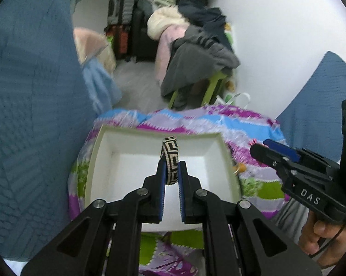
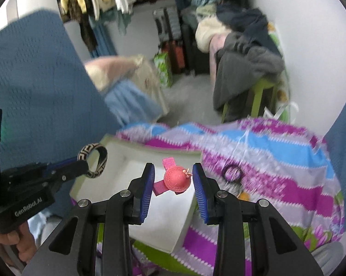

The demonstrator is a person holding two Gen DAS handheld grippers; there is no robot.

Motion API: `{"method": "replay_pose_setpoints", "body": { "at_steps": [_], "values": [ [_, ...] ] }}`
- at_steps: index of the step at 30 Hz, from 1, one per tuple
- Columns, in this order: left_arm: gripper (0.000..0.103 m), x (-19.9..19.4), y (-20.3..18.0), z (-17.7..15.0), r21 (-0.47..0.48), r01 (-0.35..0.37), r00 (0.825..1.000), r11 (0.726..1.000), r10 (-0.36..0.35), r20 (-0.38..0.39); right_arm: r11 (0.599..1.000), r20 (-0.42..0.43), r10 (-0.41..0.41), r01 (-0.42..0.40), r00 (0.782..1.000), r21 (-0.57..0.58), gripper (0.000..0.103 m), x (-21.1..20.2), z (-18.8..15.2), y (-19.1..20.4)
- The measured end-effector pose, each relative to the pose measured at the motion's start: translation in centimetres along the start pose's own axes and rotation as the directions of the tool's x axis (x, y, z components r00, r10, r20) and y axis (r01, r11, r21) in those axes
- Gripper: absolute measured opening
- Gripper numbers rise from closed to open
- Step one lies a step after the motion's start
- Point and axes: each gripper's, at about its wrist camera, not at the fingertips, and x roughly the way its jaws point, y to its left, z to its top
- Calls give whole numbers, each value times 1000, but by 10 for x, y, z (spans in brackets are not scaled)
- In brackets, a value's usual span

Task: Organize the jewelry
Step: 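Carry both items into the white box and open both tools, then withdraw both tools from the box back toward the jewelry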

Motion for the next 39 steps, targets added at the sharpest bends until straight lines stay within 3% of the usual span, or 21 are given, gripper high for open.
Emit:
{"method": "replay_pose_setpoints", "body": {
  "at_steps": [13, 15, 17, 18, 19, 24, 31, 39],
  "values": [
    [11, 34, 31, -34, -77, -19, 995, 997, 11, -101, 1000, -140, 9, -12, 990, -18, 34, 47, -32, 11],
    [15, 30, 30, -33, -85, 2, 995, 996, -11, -97, 1000, -140, 21, -22, 990, -8, 45, 45, -31, 8],
    [38, 25, 28, -31, -89, -5, 996, 996, -2, -89, 999, -126, 37, -37, 991, 0, 47, 39, -28, 7],
    [56, 23, 26, -29, -86, -7, 997, 996, 0, -79, 999, -116, 41, -41, 992, -3, 50, 34, -26, 6],
    [62, 19, 23, -28, -81, -6, 998, 997, 1, -63, 999, -102, 41, -41, 994, -5, 53, 28, -24, 5],
    [62, 0, 10, -19, -76, -2, 1000, 997, 1, -13, 998, -31, 48, -49, 998, -27, 59, 0, -8, 2],
    [68, -38, -16, -4, -79, 0, 996, 997, 7, 85, 997, 89, 57, -52, 994, -58, 61, -57, 11, -9],
    [68, -70, -50, 5, -57, 3, 986, 998, 6, 164, 997, 156, 50, -40, 987, -70, 61, -99, 14, -29]
  ]
}}
